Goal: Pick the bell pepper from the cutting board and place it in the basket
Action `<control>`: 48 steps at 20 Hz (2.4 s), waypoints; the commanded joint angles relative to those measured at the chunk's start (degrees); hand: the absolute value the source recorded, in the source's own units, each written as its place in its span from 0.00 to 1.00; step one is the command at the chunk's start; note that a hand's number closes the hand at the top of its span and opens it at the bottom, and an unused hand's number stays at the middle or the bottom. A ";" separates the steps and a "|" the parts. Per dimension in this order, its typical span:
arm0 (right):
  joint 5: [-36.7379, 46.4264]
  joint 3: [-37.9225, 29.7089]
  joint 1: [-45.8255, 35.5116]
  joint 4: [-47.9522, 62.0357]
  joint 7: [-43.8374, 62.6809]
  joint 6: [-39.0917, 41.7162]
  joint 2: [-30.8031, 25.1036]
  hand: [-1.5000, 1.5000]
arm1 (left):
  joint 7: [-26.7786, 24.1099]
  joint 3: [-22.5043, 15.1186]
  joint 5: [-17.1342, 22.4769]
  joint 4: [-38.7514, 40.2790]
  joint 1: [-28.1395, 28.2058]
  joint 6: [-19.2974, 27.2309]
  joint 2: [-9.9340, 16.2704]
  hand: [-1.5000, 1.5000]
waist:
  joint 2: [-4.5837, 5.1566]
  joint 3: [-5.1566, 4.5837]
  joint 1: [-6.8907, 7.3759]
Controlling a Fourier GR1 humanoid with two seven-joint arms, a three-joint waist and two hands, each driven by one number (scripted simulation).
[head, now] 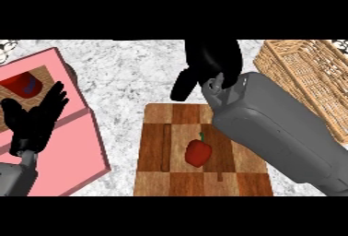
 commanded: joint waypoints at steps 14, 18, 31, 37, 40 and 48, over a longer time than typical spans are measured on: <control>-28.60 -9.05 4.16 -23.47 21.91 13.48 -9.12 0.00 | -1.63 2.33 0.59 1.80 1.68 -3.00 0.23 0.50 | 0.11 0.27 -1.32; -23.92 -8.57 12.33 -34.65 21.08 7.35 -13.62 0.00 | -2.46 3.12 0.87 1.81 1.79 -3.48 -0.44 0.50 | 0.41 0.31 -0.97; 1.55 3.02 38.52 -41.07 6.73 -2.65 -10.01 0.00 | 1.20 3.27 -1.88 0.16 -3.05 -2.71 -1.74 0.50 | 1.19 0.35 1.15; 10.76 4.17 40.11 -30.90 0.44 -8.61 1.39 0.00 | -0.89 4.28 -2.24 -0.09 0.57 -4.83 -2.28 0.50 | 1.32 0.32 2.27; 12.36 3.52 45.08 -24.31 -7.45 -9.85 1.09 0.00 | -3.05 2.38 -5.00 1.84 0.44 -3.96 -5.73 0.50 | 1.47 0.32 2.00; 11.83 0.00 43.57 -15.50 -8.89 -3.02 7.11 0.00 | 6.30 5.59 -6.65 -4.37 -1.64 -3.89 -4.70 0.50 | 1.35 0.33 2.16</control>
